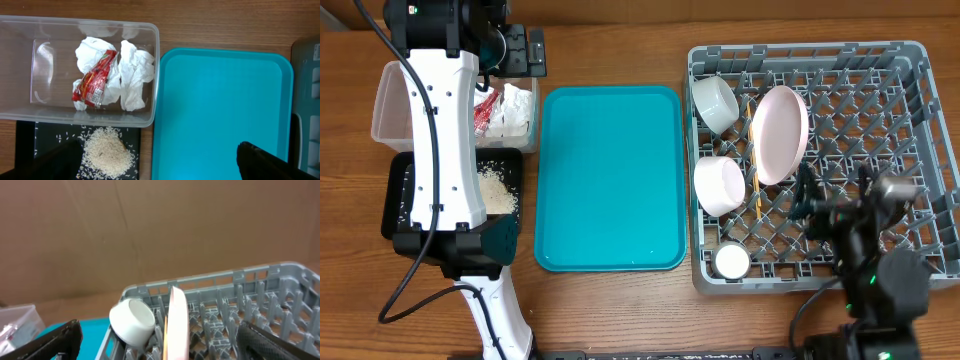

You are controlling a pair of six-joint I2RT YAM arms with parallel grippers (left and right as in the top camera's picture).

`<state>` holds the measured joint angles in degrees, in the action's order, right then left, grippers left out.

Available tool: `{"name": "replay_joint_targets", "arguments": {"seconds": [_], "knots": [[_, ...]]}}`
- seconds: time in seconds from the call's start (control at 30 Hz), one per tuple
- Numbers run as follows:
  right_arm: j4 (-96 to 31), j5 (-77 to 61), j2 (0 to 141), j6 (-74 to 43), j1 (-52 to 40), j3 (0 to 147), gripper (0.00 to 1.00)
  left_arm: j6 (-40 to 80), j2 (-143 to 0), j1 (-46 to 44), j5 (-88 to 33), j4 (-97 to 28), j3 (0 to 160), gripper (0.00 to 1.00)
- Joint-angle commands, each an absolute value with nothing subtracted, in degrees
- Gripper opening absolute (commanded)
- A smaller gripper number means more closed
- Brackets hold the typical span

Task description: Sort waste into correct bins and load items into the dishwasher

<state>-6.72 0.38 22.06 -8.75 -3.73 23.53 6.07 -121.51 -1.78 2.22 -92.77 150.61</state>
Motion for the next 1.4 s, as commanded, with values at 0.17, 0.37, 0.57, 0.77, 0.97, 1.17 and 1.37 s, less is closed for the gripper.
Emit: {"name": "replay_joint_targets", "arguments": {"seconds": [0.17, 0.37, 0.57, 0.77, 0.97, 1.17, 1.37], "knots": [[-0.2, 0.3, 7.7, -8.7, -3.3, 6.5, 1.00, 6.9, -120.6, -1.9, 2.5, -92.6, 151.6, 1.00], [2.7, 0.3, 3.8, -8.7, -3.3, 3.0, 1.00, 6.9, -120.6, -1.9, 2.5, -92.6, 151.6, 1.00], [9.1, 0.3, 0.1, -8.8, -3.3, 0.4, 1.00, 6.9, -120.6, -1.9, 2.5, -92.6, 151.6, 1.00], [1.3, 0.3, 0.1, -8.8, -3.4, 0.4, 1.00, 6.8, -120.6, -1.9, 2.5, -92.6, 151.6, 1.00], [-4.8, -0.1, 0.1, -8.8, -3.4, 0.4, 1.00, 6.9, -120.6, -1.9, 2.5, -92.6, 151.6, 1.00], [-4.8, -0.1, 0.1, -8.7, -3.3, 0.4, 1.00, 6.9, -120.6, -1.9, 2.5, -92.6, 151.6, 1.00], [-4.8, -0.1, 0.2, -8.8, -3.3, 0.4, 1.00, 6.9, -120.6, -1.9, 2.5, -92.6, 151.6, 1.00]]}}
